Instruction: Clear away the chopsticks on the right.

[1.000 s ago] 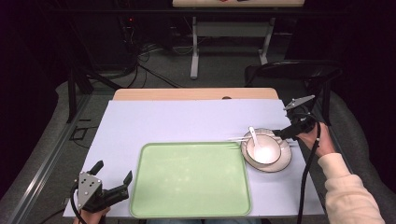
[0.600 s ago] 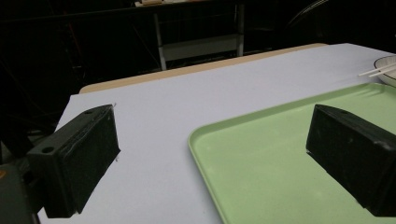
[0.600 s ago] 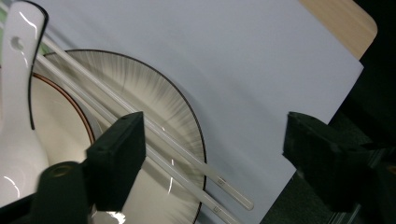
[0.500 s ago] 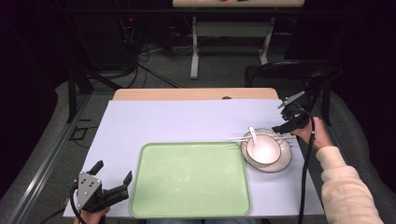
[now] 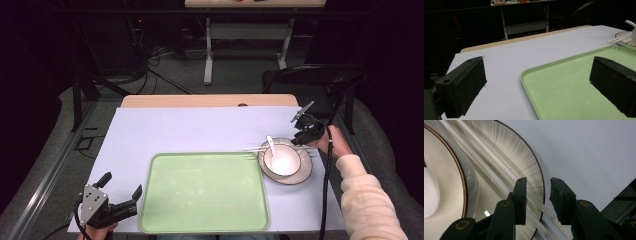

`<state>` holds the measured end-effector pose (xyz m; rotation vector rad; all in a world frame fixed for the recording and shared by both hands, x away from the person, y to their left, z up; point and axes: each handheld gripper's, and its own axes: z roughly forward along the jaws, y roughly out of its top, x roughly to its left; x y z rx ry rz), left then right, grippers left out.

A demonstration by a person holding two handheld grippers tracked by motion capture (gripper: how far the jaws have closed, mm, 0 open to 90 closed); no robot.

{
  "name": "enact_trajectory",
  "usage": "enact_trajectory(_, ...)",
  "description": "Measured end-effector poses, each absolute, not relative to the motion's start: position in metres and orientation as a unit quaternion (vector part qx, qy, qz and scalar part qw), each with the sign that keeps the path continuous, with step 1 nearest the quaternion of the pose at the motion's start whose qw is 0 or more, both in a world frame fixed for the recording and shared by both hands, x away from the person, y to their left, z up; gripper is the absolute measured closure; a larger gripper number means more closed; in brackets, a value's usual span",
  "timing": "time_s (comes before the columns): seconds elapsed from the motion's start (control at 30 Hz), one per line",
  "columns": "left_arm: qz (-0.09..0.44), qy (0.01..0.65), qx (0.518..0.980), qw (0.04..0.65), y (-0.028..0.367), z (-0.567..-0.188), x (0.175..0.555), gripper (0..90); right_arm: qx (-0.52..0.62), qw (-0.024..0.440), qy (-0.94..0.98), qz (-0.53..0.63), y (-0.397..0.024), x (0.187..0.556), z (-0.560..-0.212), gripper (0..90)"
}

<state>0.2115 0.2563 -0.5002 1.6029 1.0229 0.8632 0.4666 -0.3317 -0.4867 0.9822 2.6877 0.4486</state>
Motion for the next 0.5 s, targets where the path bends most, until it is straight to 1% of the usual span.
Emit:
enact_trajectory(0.17, 0.352, 0.416, 0.667, 0.508, 0.2563, -0.5002, 0.211, 0.0, 0.325, 0.117, 0.928, 0.143, -0.3318, 0.4681, -0.4899, 70.6)
enact_trajectory(0.23, 0.352, 0.416, 0.667, 0.508, 0.2564, -0.5001, 0.211, 0.0, 0.328, 0.113, 0.927, 0.141, -0.3311, 0.4674, -0.4908, 71.1)
enact_trajectory(0.5, 0.354, 0.418, 0.666, 0.507, 0.2559, -0.5001, 0.211, 0.0, 0.281, 0.111, 0.944, 0.132, -0.327, 0.4695, -0.4948, 73.8)
